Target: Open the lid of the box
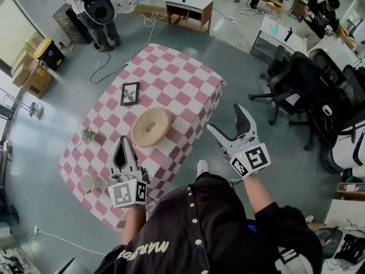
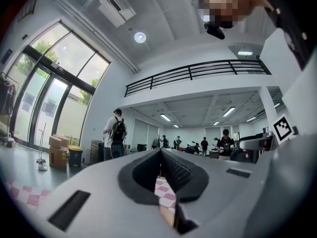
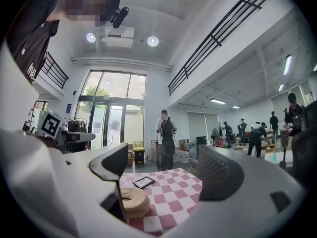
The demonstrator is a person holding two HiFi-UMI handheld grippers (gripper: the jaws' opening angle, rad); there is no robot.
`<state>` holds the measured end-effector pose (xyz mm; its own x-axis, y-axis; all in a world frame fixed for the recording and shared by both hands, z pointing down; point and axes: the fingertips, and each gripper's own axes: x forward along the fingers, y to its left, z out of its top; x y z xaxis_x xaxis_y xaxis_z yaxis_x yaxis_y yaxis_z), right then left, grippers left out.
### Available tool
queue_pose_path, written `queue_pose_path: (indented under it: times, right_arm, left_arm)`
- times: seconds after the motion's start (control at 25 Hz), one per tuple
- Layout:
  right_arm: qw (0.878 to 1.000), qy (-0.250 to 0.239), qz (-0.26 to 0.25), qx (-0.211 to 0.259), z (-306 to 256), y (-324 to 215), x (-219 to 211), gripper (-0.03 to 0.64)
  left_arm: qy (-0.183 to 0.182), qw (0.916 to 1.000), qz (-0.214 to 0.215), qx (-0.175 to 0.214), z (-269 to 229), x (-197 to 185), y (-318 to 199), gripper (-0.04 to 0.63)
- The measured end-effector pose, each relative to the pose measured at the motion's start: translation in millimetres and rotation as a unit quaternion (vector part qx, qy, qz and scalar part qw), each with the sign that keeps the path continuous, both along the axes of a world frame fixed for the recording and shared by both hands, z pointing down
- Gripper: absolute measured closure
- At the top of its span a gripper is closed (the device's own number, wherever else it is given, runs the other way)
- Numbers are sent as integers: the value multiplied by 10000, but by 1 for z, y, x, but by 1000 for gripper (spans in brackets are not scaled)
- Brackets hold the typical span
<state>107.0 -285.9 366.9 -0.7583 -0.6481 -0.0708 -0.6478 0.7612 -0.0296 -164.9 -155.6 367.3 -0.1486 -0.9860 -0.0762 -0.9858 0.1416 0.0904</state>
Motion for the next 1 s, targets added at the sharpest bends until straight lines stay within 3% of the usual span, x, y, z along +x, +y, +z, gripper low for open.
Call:
queue_pose_path:
  times: [0.32,0.52,1.0]
  right_arm:
    - [9971,-15,-747,-155,8,-47,-32,187]
    - [9900,23,-1386,-260,17,-66,-62,187]
    - [9553,154,-2903,-534,49,-65,-142,184]
  left_arm:
    - [-21,9973,-725,-134,0,-7,-9,584]
    - [-34,9903,-1374,-185,-1,-13,2,584]
    - [125,9566,-2870,-499,20,-13,60,584]
